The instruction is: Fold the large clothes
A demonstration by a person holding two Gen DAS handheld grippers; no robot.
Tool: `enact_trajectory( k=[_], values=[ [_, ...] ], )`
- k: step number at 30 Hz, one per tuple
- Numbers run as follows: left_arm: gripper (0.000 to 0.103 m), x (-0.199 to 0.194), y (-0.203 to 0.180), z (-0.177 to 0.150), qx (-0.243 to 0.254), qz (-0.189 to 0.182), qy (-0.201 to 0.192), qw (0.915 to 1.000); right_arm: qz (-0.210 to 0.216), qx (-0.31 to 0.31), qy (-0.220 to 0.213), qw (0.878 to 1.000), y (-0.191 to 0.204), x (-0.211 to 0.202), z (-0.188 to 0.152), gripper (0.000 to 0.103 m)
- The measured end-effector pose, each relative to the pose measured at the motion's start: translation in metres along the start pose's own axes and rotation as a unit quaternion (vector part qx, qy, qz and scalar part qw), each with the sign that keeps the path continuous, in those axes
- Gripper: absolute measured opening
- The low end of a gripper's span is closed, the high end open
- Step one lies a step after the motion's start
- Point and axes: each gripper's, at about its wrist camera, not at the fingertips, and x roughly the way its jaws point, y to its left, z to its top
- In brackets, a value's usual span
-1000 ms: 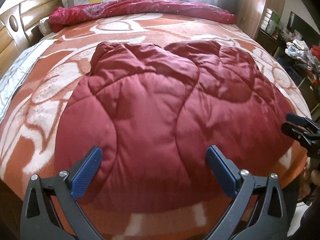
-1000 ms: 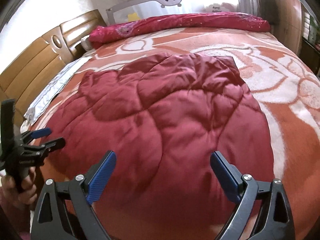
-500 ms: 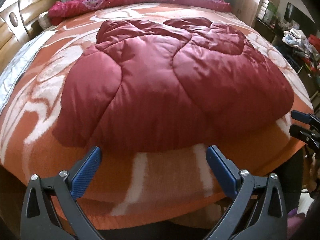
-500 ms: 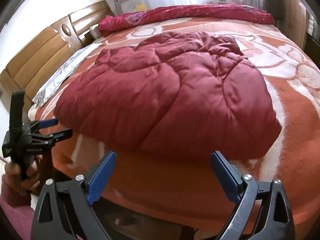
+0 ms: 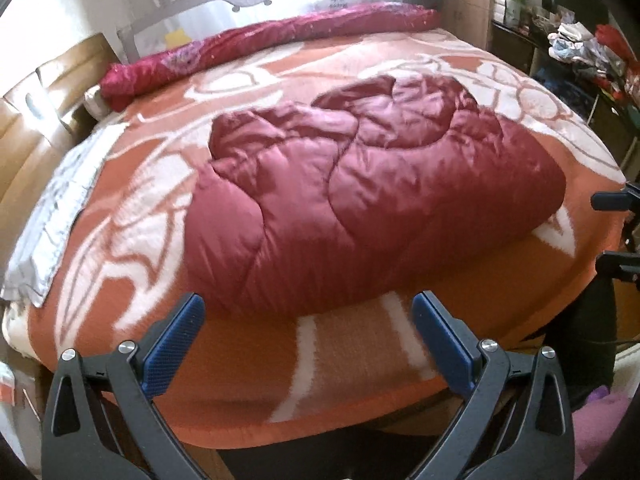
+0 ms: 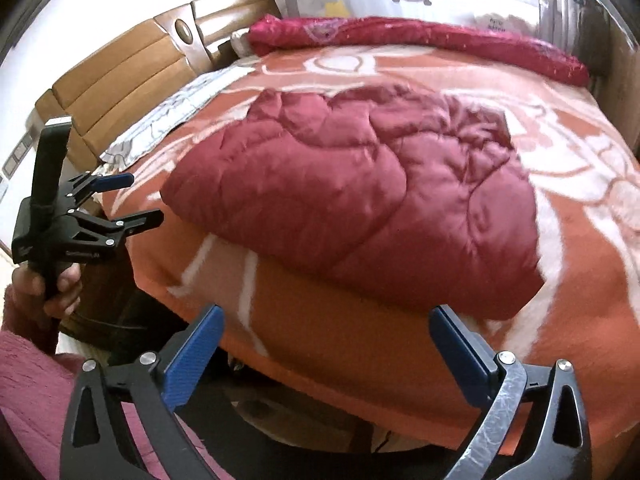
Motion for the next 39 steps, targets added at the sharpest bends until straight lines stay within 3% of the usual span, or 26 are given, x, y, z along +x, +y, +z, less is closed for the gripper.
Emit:
enact_trajectory(
  k=[8, 13, 19, 39],
  values=[
    [0.103, 0.021, 0.006, 0.015, -0.068, 0.002, 0.008, 0.9976, -0.029, 0.058, -0.016, 0.998, -0.014, 0.015, 0.014, 0.103],
    [0.103, 0.029, -0.005, 0.017, -0.067, 0.014, 0.006, 0.9977, -0.023, 0.078, -0.011, 0.997, -0.019, 0.036, 0.018, 0.103],
    [0.103, 0.043, -0.005, 0.019, -0.097, 0.019, 0.010, 0.9950, -0.060, 0.091, -0.031, 0.994, -0.017, 0.050, 0.024, 0.103],
    [0.103, 0.055, -0.018, 0.018, -0.099, 0.014, 0.020, 0.9947, -0.086, 0.097, -0.056, 0.990, -0.011, 0.067, 0.030, 0.103]
  ],
)
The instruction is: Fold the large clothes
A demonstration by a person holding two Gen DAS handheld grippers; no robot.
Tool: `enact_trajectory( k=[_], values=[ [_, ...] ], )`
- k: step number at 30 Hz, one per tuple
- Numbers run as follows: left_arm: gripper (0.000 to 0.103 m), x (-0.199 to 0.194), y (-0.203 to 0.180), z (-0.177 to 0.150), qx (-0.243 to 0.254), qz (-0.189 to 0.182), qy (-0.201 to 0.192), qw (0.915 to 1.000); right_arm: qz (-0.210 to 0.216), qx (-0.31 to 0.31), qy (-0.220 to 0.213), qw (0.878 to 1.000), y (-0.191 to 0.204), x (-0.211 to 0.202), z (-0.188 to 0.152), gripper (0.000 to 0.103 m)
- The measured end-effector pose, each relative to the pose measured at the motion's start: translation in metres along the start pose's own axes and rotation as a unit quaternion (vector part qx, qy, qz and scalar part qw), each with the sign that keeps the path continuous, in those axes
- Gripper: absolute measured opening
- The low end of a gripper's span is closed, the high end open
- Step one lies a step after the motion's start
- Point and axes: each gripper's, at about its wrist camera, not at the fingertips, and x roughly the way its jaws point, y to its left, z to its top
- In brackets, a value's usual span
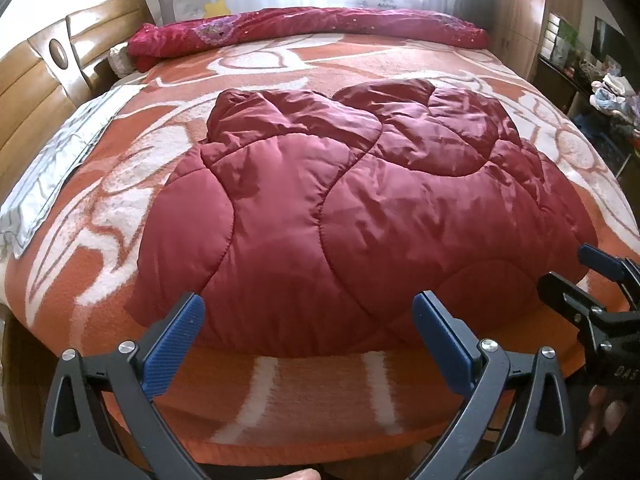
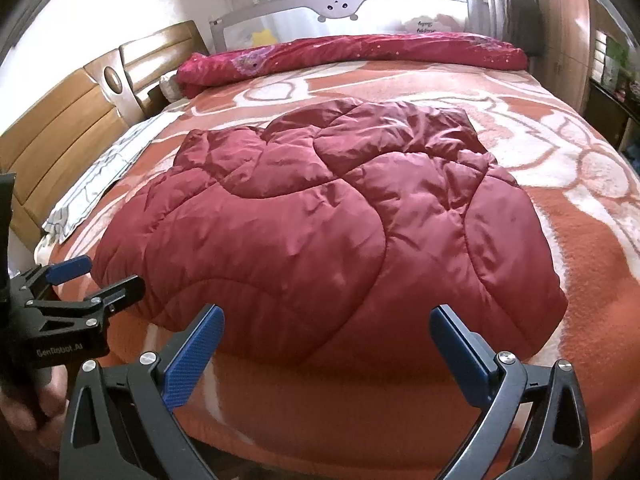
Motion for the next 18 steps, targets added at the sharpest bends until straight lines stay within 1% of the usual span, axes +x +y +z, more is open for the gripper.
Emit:
enact_trajectory(
  k=[18],
  values=[
    [0.103, -0.0027, 0.0005, 0.0012, -0.007, -0.004, -0.003, 1.0000, 0.003, -0.006, -0.005, 1.000, 0.0034, -0.0038, 0.0069, 0.103]
  ],
)
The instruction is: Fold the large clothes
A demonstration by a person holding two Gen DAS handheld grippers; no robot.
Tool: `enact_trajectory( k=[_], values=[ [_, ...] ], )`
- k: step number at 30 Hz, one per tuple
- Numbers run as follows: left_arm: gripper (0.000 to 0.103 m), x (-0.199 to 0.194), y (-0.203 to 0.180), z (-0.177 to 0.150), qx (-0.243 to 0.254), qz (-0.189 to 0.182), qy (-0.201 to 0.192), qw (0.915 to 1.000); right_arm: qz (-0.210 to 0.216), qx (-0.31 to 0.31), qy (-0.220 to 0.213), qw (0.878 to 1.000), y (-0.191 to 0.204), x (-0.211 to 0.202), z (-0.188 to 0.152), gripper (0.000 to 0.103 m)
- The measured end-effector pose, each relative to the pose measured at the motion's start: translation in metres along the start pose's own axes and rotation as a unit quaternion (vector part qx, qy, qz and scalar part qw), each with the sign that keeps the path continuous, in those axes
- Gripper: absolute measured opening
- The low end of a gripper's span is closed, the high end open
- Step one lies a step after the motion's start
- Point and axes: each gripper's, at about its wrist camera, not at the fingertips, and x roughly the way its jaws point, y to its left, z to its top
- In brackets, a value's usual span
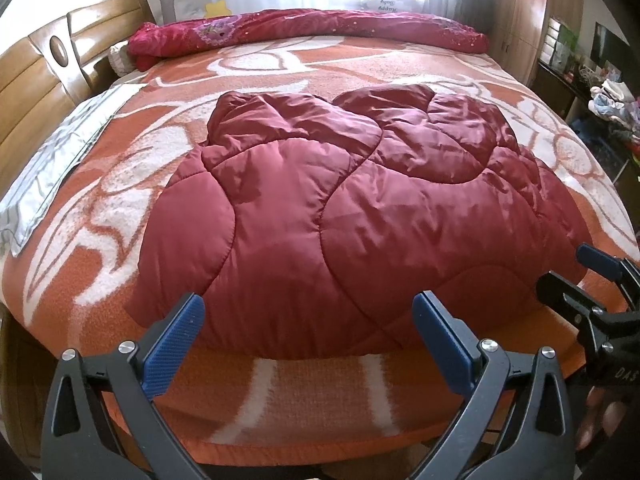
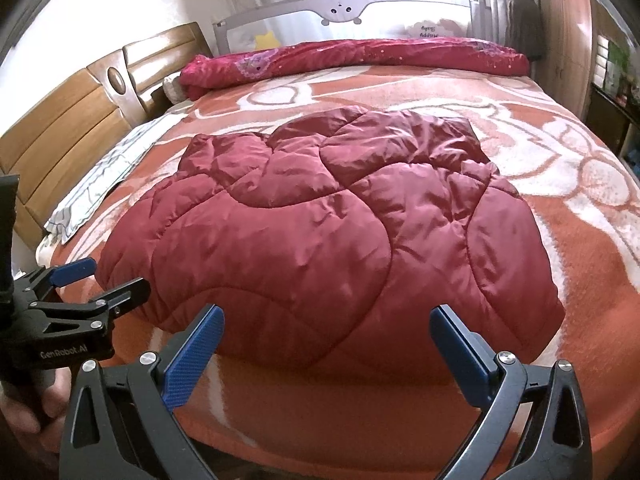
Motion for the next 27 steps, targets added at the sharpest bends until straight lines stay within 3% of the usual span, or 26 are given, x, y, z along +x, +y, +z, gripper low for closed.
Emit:
enact_trajectory(
  k=[27],
  values=[
    [0.103, -0.010, -0.001, 0.009, 0.004, 0.006, -0.016, 0.9998, 0.003, -0.008, -0.014, 1.000, 0.001, -0.006, 0.017, 0.103]
  ],
)
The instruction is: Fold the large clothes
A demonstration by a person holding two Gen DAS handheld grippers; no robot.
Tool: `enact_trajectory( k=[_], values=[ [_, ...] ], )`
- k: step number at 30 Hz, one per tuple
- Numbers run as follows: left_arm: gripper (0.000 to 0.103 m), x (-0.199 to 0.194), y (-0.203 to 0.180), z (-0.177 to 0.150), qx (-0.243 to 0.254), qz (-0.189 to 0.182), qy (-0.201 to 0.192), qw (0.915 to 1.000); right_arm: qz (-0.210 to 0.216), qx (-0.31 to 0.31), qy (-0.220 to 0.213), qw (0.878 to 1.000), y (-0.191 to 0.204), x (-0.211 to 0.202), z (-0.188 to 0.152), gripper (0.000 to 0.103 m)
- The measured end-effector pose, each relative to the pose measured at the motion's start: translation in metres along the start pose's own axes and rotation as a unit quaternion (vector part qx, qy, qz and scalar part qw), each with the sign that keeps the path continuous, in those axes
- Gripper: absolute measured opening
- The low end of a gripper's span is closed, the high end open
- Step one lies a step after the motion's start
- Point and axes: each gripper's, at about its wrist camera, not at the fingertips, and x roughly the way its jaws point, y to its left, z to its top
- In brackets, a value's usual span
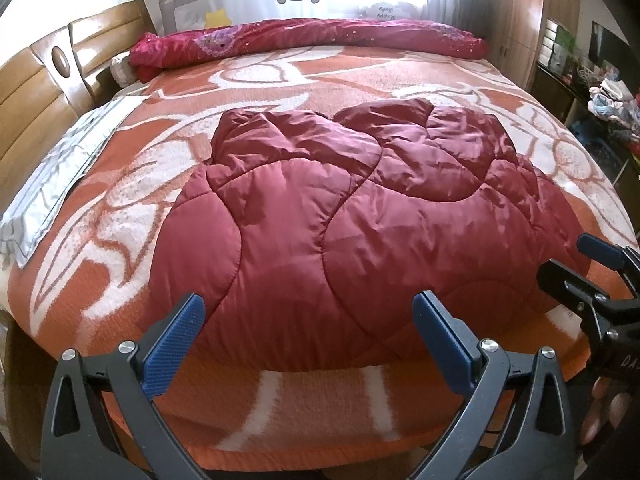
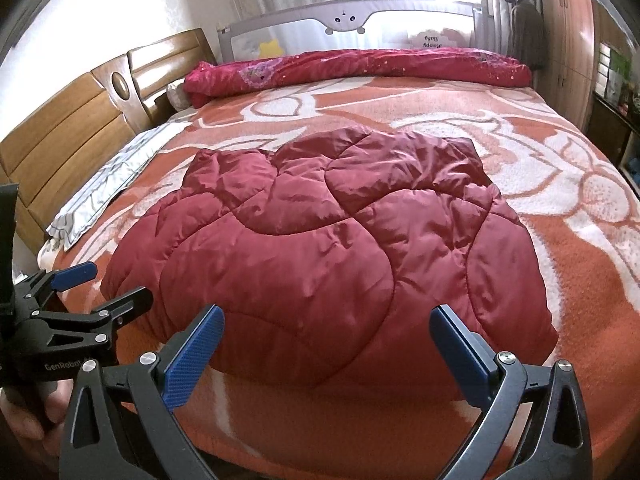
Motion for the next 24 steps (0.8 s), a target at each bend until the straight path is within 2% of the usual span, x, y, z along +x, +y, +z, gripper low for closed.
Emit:
enact_trajectory(
  k=[24],
  values=[
    [0.103, -0.0016, 0.0016, 0.0031, -0.001, 0.002, -0.004, 1.0000, 0.001, -0.001, -0.003, 1.000, 0.0022, -0.0024, 0.0037, 0.103]
  ],
)
